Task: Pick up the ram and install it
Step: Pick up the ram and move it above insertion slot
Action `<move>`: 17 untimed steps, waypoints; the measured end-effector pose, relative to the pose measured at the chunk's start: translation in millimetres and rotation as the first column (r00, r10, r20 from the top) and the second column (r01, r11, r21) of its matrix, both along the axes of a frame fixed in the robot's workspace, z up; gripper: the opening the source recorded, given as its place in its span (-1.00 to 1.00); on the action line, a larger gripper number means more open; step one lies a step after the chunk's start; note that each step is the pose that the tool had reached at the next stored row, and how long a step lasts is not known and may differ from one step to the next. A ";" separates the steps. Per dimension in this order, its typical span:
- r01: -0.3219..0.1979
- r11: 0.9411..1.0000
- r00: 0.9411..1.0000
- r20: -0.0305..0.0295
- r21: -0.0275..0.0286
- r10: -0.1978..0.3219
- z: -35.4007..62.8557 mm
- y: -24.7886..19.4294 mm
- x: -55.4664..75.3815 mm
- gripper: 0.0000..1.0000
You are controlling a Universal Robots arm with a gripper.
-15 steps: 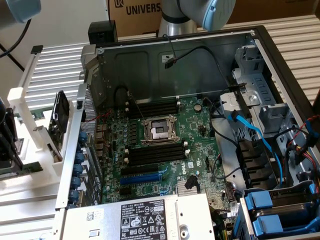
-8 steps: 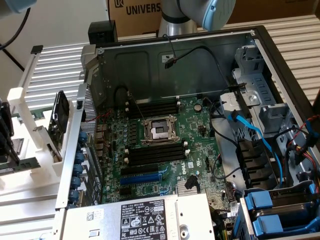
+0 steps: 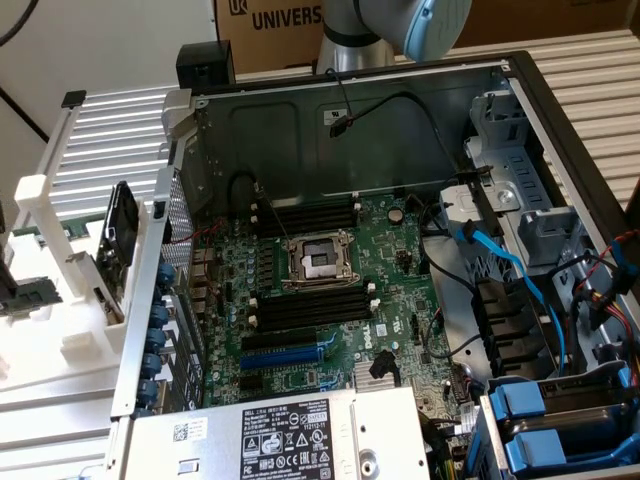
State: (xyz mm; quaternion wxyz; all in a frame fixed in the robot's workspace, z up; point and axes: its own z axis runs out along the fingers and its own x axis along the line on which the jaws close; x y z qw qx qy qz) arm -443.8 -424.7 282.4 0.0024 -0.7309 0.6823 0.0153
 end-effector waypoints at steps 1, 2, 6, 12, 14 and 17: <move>0.000 1.000 1.000 0.000 0.000 0.000 4.5 0.0 0.0 -0.76; 0.000 1.000 1.000 0.000 0.000 0.000 8.9 0.0 0.0 -0.76; 0.000 1.000 1.000 0.000 0.000 0.000 36.2 -0.1 0.0 -0.76; 0.000 1.000 1.000 0.000 0.000 0.000 64.0 -0.4 0.8 -0.76; 0.000 1.000 1.000 0.000 0.000 0.000 73.3 -0.4 3.5 -0.76; 0.000 1.000 1.000 0.000 0.000 0.000 91.4 -0.5 10.3 -0.76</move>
